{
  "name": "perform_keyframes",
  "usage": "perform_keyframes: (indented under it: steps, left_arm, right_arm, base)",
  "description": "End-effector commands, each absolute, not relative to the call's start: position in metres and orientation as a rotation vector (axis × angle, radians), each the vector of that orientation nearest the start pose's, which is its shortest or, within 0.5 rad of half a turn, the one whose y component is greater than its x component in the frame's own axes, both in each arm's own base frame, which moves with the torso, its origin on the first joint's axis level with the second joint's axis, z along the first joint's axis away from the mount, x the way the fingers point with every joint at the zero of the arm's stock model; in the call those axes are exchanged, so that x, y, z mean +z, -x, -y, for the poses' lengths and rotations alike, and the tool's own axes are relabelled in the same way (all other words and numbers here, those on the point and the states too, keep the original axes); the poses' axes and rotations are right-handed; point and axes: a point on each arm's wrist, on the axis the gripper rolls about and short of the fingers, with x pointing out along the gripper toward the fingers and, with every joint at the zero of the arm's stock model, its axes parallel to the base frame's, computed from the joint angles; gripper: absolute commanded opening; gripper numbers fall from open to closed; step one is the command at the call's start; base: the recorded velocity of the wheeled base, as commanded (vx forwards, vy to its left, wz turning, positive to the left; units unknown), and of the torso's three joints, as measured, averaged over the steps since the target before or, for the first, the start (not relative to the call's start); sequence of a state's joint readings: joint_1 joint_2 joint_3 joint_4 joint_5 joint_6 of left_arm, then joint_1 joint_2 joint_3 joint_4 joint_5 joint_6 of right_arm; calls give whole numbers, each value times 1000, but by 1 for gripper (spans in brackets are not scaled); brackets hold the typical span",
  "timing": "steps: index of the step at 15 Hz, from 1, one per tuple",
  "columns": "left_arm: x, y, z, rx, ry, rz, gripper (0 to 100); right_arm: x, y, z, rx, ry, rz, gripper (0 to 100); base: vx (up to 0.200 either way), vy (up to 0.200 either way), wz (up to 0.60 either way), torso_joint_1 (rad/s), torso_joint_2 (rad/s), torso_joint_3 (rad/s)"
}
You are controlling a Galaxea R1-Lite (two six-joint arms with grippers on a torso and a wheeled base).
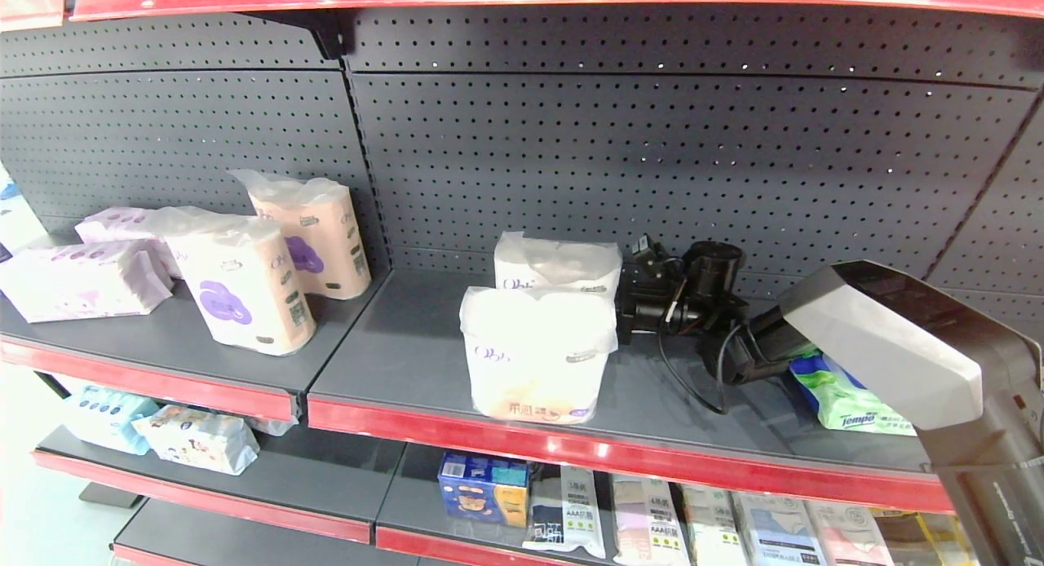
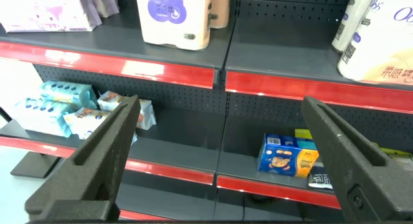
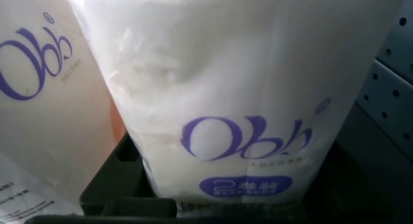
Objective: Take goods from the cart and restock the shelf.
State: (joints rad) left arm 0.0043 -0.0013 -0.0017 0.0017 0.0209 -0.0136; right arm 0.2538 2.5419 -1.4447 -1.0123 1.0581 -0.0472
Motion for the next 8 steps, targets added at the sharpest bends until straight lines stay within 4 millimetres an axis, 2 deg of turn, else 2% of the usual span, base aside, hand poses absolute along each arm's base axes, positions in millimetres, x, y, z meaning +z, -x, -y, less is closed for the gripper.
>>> perform_keyframes:
  steps: [1,2,8]
  left_arm:
    - [76,23,0,26,14,0,100]
    - [76,23,0,26,14,0,100]
    - [76,23,0,26,14,0,100]
  right_arm:
    - [41,-465,-141,1315,5,-52,0]
    - [40,-465,-141,1314,4,-54,100]
    - [42,-465,-137,1302,7,-48,100]
  base:
    - [0,0,0,0,0,0]
    - [0,0,0,0,0,0]
    - [0,0,0,0,0,0]
